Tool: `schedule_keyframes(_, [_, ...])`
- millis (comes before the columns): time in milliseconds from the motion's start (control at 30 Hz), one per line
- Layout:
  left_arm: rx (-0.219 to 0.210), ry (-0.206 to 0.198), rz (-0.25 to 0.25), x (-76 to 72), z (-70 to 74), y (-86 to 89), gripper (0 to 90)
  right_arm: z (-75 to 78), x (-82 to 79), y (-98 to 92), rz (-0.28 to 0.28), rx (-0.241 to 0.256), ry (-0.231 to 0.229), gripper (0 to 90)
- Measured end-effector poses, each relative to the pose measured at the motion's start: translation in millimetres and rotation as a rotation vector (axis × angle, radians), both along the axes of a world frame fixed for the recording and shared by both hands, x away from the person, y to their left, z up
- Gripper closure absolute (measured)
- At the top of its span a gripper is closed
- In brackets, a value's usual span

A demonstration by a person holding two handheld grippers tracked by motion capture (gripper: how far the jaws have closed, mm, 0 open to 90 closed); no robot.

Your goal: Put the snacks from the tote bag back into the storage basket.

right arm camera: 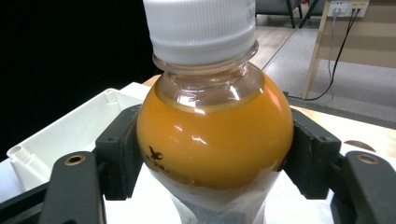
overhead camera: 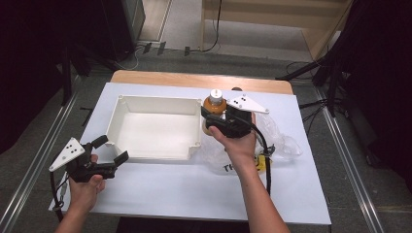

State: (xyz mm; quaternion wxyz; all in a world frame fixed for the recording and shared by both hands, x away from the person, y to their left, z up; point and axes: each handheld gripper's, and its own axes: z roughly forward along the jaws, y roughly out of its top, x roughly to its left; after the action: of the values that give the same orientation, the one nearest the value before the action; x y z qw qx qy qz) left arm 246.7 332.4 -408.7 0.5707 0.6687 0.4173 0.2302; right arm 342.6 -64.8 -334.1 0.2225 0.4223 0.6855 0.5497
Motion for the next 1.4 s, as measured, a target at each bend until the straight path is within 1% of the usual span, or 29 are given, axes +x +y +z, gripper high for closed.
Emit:
schedule_keyframes(267, [-0.001,-0.003,0.0,-0.1,0.3,0.2,0.0,1.5,1.3,6.0,0.007,0.0,-0.001,30.7])
schedule_keyframes(667, [0.01,-0.007,-0.002,-0.5,1.2,-0.6,0.0,1.2,2.7,16.1,0.023,-0.002,-0.001,30.7])
schedule_keyframes(867, [0.007,-0.007,-0.001,-0.5,1.3,-0.2,0.0,0.9,3.7,21.3,0.029,-0.007,0.001,30.7])
schedule_keyframes(1400, [0.001,-0.008,-0.002,-0.8,1.8,0.0,0.0,0.3,7.3,36.6,0.049,0.002,0.004,30.7])
